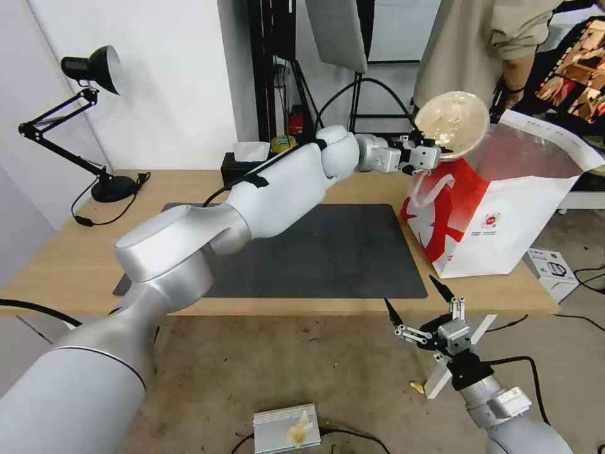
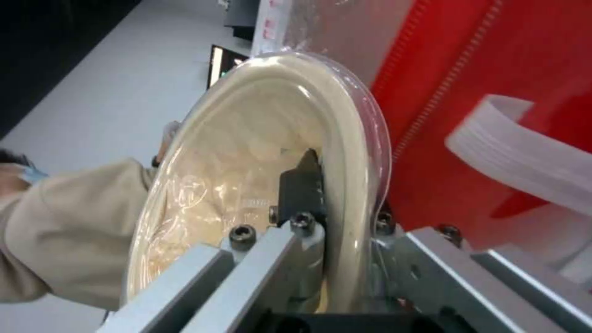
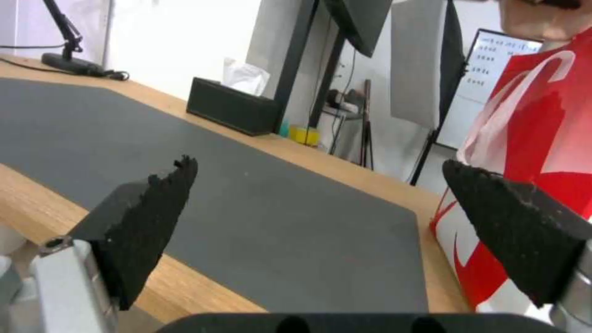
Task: Pick up the trash from the table and place it into the takeout bag.
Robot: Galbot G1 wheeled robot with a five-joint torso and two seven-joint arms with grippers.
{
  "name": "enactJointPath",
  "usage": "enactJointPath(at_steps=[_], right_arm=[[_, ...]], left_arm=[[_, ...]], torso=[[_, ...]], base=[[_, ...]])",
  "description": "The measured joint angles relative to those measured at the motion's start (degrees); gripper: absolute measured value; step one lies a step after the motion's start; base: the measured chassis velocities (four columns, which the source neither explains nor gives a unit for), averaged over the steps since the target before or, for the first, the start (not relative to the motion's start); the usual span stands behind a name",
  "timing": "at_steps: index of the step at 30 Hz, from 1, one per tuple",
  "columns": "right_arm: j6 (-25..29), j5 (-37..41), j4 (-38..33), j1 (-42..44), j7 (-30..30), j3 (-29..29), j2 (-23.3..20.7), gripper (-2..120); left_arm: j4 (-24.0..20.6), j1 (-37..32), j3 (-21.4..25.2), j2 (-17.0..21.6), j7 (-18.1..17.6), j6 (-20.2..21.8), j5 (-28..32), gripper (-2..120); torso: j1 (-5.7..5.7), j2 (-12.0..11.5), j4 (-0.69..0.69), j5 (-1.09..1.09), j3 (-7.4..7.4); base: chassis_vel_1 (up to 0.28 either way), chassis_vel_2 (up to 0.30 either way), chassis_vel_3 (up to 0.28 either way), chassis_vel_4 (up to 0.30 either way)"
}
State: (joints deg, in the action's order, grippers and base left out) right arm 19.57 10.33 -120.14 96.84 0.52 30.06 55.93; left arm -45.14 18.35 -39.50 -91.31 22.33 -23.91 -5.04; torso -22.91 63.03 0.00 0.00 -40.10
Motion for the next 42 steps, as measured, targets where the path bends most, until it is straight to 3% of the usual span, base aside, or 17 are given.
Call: enactJointPath(at_steps=[18, 42], right_arm=[[0.0, 0.0, 0.0, 0.0, 0.0, 0.0, 0.0, 100], [0.0, 0.0, 0.0, 0.0, 0.0, 0.0, 0.0, 100]], left_arm=[[-0.3, 3.4, -3.1, 0.0, 0.0, 2.0, 0.4, 0], [1.3, 1.6, -8.6, -0.2, -0.3, 2.5, -4.3, 0]], torso=[[0.00, 0.0, 0.00, -0.01, 0.00], [0.00, 0.0, 0.00, -0.01, 0.00]], base=[[0.000, 0.000, 0.000, 0.000], [0.000, 0.000, 0.000, 0.000]])
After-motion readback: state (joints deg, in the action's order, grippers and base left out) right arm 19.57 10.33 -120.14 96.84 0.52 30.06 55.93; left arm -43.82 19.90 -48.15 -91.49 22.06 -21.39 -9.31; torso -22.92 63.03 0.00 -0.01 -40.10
